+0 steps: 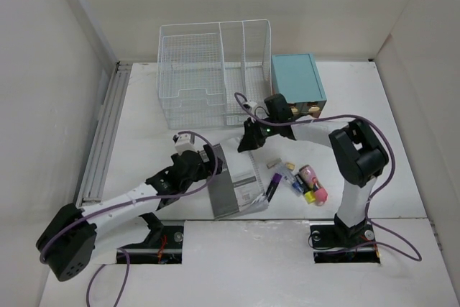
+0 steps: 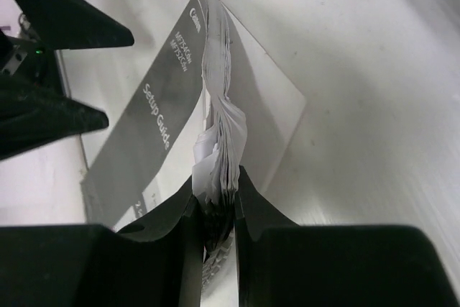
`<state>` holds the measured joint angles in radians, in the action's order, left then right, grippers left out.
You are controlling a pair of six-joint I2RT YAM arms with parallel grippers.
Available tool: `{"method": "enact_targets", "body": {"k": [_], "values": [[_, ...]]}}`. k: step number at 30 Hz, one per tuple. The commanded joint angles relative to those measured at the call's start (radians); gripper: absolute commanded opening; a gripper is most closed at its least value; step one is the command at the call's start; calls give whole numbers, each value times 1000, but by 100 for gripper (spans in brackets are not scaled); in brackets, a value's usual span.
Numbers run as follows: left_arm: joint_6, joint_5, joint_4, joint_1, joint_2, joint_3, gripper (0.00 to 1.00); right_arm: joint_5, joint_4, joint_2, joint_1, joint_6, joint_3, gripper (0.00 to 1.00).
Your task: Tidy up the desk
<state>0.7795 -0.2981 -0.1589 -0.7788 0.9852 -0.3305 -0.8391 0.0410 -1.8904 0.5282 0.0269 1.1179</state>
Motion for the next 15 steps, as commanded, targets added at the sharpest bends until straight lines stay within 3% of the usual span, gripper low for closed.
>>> {"method": "enact_targets", "body": {"k": [1,7,15], "values": [[13,-45,76,-2,-84,-4,96,-103,25,141,-65,-59,59,0],[23,25,-63,7,-148,120,96,-253,34,200,-143,-59,68,0],[-43,237,-485,41,-146,268,95,-457,34,200,-152,-29,68,0]]}}
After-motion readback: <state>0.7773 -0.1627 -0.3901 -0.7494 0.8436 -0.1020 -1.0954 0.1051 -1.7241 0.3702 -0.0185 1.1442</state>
